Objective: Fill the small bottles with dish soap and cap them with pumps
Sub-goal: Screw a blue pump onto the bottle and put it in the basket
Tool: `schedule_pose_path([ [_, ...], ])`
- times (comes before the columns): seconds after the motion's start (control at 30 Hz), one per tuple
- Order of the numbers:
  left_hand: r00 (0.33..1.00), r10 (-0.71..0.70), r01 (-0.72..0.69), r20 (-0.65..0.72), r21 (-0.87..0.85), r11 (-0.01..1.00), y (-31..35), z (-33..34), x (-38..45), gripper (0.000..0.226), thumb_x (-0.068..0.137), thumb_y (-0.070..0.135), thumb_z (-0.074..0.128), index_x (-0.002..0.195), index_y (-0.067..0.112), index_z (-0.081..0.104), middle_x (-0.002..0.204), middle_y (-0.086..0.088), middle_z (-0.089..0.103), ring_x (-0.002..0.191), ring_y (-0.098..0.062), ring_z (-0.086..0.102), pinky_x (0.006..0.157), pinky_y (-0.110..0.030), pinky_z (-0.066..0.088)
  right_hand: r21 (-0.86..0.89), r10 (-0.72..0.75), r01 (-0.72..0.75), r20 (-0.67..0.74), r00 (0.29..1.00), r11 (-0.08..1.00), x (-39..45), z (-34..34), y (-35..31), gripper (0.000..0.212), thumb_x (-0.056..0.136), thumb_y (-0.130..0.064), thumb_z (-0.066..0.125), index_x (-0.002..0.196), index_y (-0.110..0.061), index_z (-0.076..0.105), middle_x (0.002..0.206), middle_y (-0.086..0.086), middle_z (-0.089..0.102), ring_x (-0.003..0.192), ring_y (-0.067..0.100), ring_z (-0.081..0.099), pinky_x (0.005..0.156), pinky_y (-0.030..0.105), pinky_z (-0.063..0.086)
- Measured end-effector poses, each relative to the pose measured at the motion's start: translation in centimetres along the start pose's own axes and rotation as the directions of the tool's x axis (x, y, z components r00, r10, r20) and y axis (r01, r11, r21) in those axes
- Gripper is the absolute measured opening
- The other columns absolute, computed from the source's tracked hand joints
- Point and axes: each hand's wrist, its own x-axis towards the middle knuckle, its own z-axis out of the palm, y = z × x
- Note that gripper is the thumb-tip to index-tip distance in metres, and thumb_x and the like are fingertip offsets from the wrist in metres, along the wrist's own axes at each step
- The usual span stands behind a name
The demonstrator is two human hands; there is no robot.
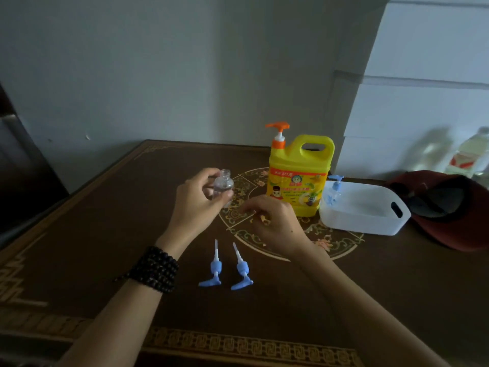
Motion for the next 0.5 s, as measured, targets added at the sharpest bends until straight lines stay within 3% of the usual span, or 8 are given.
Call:
schedule_pose_path([
  [0.07,1.000,-0.029,0.029,0.002,0.007,1.000,-0.6,-0.4,-1.9,0.045,0.081,0.022,0.081,0.122,0.023,0.064,0.104,0.016,0.069,0.093,0.008,0.065,0.078,-0.011,0.053,0.014,-0.041,0.040,0.097,0.994,0.999,-1.7,0.9,-0.4,0.031,0.072,0.009,0.058,0.094,-0.006,0.074,0.093,0.006,0.074,0.085,0.015,0.068,0.072,0.020,0.052],
  [0.17,0.998,-0.061,0.061,0.003,-0.001,0.998,-0.9,-0.6,-3.8,0.043,0.081,0.024,0.081,0.120,0.025,0.065,0.099,0.025,0.065,0.092,0.012,0.063,0.076,-0.005,0.050,-0.018,-0.101,0.108,0.233,0.967,0.994,-3.4,1.6,-0.3,0.026,0.077,0.004,0.057,0.090,-0.010,0.074,0.093,0.003,0.074,0.089,0.017,0.066,0.077,0.031,0.052],
  [0.3,0.995,-0.099,0.099,0.007,-0.005,0.995,-0.9,-0.9,-5.9,0.041,0.081,0.025,0.081,0.119,0.027,0.065,0.098,0.024,0.066,0.092,0.009,0.066,0.074,-0.003,0.047,-0.163,-0.056,0.161,0.513,0.857,0.973,-5.0,2.3,0.2,0.044,0.078,0.010,0.054,0.109,-0.016,0.072,0.118,0.000,0.068,0.115,0.019,0.054,0.092,0.043,0.045],
  [0.37,0.995,-0.101,0.101,0.012,-0.013,0.995,-0.9,-0.8,-6.6,0.040,0.082,0.024,0.081,0.118,0.026,0.065,0.096,0.027,0.065,0.090,0.012,0.066,0.072,-0.002,0.048,-0.231,-0.041,0.209,0.574,0.818,0.950,-5.4,2.6,0.6,0.050,0.081,0.013,0.053,0.116,-0.018,0.069,0.126,-0.003,0.063,0.121,0.016,0.048,0.098,0.042,0.039],
  [0.5,0.995,-0.100,0.101,0.027,-0.029,0.994,-1.0,-0.6,-7.1,0.041,0.083,0.023,0.080,0.120,0.025,0.064,0.105,0.015,0.071,0.094,0.001,0.069,0.082,-0.021,0.058,-0.249,-0.080,0.284,0.605,0.792,0.926,-5.3,2.5,1.1,0.041,0.086,0.008,0.054,0.115,-0.015,0.069,0.123,0.001,0.064,0.117,0.020,0.050,0.095,0.040,0.041],
])
